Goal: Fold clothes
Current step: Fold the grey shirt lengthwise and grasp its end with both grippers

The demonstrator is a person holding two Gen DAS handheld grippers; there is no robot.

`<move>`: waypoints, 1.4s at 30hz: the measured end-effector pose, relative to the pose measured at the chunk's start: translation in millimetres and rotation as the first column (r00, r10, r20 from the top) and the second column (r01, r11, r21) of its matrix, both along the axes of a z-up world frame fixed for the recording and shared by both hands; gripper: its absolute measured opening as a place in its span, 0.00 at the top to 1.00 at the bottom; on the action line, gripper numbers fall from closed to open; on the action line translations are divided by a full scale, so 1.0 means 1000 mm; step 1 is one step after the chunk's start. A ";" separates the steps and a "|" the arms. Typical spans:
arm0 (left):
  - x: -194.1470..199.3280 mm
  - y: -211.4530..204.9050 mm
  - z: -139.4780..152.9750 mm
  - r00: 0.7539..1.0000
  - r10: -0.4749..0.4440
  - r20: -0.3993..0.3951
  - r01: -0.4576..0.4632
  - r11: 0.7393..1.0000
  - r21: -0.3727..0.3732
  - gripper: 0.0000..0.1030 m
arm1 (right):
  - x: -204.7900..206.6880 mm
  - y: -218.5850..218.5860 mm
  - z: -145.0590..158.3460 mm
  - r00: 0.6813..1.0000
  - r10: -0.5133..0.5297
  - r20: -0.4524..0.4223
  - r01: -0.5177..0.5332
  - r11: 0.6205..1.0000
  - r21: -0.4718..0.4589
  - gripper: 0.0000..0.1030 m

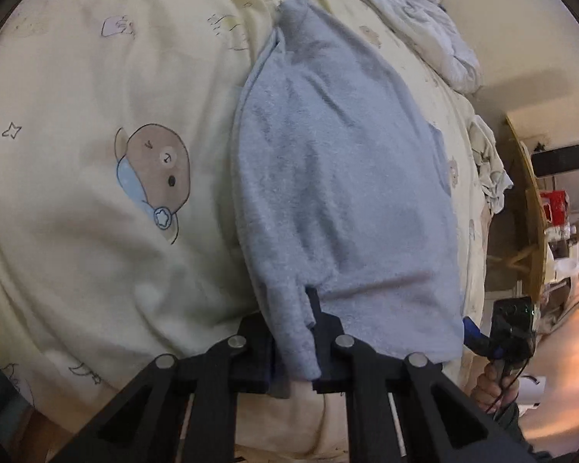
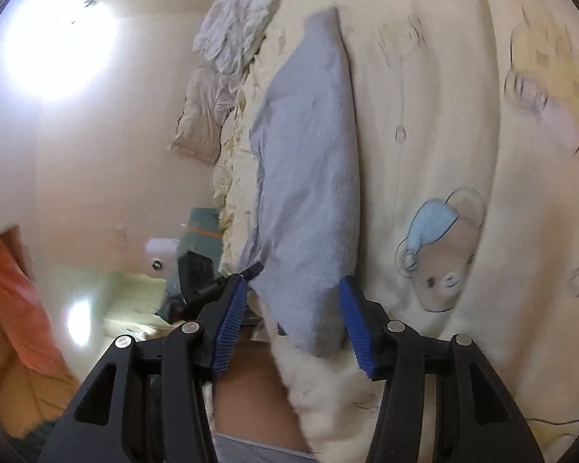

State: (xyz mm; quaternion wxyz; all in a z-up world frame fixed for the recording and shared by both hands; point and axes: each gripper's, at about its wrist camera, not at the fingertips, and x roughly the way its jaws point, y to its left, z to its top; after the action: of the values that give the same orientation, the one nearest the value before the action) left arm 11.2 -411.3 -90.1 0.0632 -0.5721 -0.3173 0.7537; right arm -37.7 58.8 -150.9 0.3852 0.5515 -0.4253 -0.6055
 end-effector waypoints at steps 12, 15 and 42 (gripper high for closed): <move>0.000 0.006 0.018 0.999 -0.049 0.006 0.049 0.997 -0.055 0.85 | 0.015 -0.036 -0.009 0.993 0.001 0.118 -0.019 0.989 0.150 0.44; 0.000 0.001 0.001 0.998 -0.036 0.042 0.037 0.999 -0.028 0.70 | 0.016 -0.045 -0.012 0.990 0.018 0.141 -0.034 0.993 0.116 0.40; -0.039 0.048 0.239 0.870 0.055 -0.489 0.027 0.987 0.160 0.91 | -0.036 0.003 0.252 0.910 -0.244 -0.334 0.236 0.969 -0.067 0.86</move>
State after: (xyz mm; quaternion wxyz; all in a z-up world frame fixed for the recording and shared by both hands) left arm -27.4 -363.7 149.2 0.1828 -0.3521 -0.3551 0.8465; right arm -73.6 61.3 101.3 0.3824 0.3773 -0.4246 -0.7288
